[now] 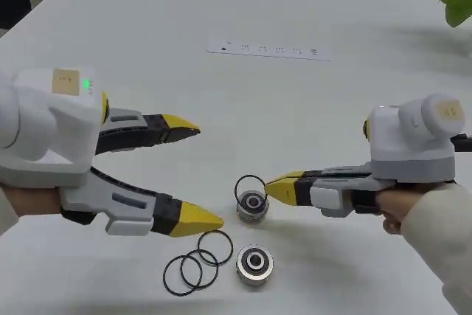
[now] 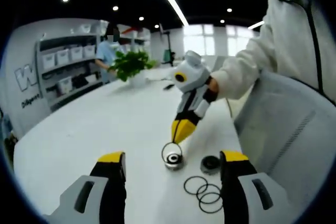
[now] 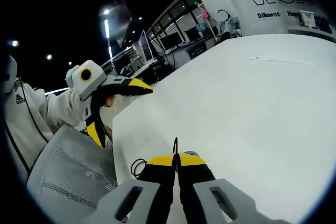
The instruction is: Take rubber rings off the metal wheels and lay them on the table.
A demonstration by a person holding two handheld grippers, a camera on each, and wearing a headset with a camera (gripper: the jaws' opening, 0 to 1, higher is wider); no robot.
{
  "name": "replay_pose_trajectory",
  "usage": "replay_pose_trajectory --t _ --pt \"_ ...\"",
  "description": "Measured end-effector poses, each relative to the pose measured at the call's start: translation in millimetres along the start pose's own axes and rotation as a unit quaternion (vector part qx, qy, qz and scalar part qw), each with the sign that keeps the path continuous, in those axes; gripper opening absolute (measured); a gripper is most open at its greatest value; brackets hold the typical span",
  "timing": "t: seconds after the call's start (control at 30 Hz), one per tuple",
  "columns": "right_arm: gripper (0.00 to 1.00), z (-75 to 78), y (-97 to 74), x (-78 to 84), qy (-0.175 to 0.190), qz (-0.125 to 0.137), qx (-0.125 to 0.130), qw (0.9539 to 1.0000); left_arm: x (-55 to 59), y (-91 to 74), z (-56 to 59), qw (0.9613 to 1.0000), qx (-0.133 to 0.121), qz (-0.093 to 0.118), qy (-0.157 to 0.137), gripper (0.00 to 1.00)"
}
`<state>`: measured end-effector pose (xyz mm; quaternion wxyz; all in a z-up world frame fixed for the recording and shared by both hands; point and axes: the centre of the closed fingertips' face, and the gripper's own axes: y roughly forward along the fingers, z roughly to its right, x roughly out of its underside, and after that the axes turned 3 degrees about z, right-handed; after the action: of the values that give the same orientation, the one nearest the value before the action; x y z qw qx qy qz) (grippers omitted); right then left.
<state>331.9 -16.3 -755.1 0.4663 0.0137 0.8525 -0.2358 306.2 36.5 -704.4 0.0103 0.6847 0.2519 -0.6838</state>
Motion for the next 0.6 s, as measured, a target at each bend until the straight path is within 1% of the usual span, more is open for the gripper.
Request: replay_pose_trajectory --t 0.1,0.2,0.27,0.37,0.53,0.6 --pt "0.00 -4.1 0.6 -1.4 -0.003 -0.001 -0.004 1.0000 -0.4 -9.0 1.0 1.0000 -0.007 0.002 0.003 0.76" --pt "0.00 -8.5 1.3 -2.6 -0.006 -0.002 -0.008 0.9999 1.2 -17.2 1.9 0.9999 -0.013 -0.001 0.001 0.77" --pt "0.00 -10.6 1.8 -2.7 -0.007 -0.003 -0.009 0.9999 3.6 -23.9 2.4 0.9998 -0.022 -0.001 -0.004 0.78" --pt "0.00 -14.8 3.2 -2.5 -0.010 -0.007 -0.013 0.9998 7.6 -30.4 4.0 0.9995 -0.030 -0.004 -0.009 0.80" --pt "0.00 -21.8 5.4 -0.3 -0.015 -0.013 -0.019 0.9996 10.4 -40.6 7.6 0.9991 -0.039 -0.004 -0.013 0.82" --pt "0.00 -21.5 5.9 0.8 -0.016 -0.017 -0.022 0.9995 11.7 -44.6 9.0 0.9989 -0.043 -0.004 -0.015 0.82"
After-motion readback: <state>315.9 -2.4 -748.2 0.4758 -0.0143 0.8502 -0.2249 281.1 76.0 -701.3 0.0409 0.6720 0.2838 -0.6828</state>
